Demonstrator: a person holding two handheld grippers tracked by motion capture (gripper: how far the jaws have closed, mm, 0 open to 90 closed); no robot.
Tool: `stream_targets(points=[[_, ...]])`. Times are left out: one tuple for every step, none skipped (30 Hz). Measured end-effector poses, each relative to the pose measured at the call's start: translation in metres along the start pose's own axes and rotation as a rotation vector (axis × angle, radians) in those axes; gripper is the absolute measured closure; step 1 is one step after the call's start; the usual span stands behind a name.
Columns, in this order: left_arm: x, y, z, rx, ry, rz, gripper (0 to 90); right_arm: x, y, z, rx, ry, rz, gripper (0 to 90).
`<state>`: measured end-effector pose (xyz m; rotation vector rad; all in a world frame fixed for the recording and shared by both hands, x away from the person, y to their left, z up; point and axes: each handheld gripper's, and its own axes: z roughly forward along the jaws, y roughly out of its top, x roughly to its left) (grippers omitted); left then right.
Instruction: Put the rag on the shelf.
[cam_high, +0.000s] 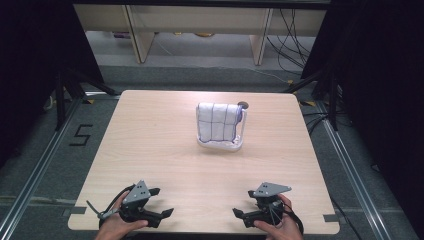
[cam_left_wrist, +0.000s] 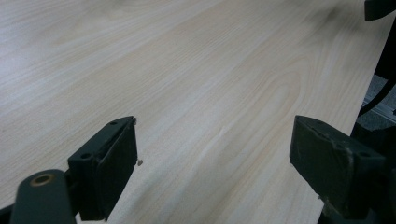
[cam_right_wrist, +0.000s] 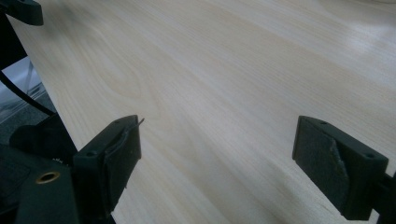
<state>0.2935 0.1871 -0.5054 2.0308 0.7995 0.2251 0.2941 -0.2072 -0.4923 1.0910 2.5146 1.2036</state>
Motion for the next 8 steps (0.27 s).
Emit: stream_targets(points=[[0.0001, -0.0001, 0.0001, 0.001, 0.001, 0.0, 14.7, 0.0001, 0.0002, 0.0001, 0.001, 0.0, 0.0, 16.2], [0.0002, 0.0, -0.0003, 0.008, 0.011, 0.004, 14.7, -0.0004, 0.0, 0.0014, -0.006, 0.01, -0.004, 16.2], [0.0002, -0.0003, 0.0, 0.004, 0.012, 0.004, 14.7, -0.0014, 0.0003, 0.0023, 0.003, 0.029, -0.011, 16.2], [-0.0002, -0.0009, 0.0013, -0.012, 0.012, -0.001, 14.7, -0.0012, 0.0004, 0.0028, 0.001, 0.024, -0.019, 16.2], [-0.0005, -0.0012, 0.0027, -0.021, -0.003, -0.013, 14.7, -0.0008, 0.0005, 0.0019, 0.006, 0.019, -0.015, 16.2], [0.0004, -0.001, 0.002, -0.004, -0.002, -0.002, 14.7, -0.0005, 0.0005, 0.0021, 0.008, 0.02, -0.014, 16.2], [0.0003, -0.0014, 0.0023, 0.001, 0.007, 0.006, 14.7, -0.0005, 0.0005, 0.0023, 0.009, 0.02, -0.014, 16.2], [0.0006, -0.0016, 0.0026, 0.005, 0.002, 0.005, 14.7, 0.0, 0.0004, 0.0025, 0.011, 0.018, -0.009, 16.2]])
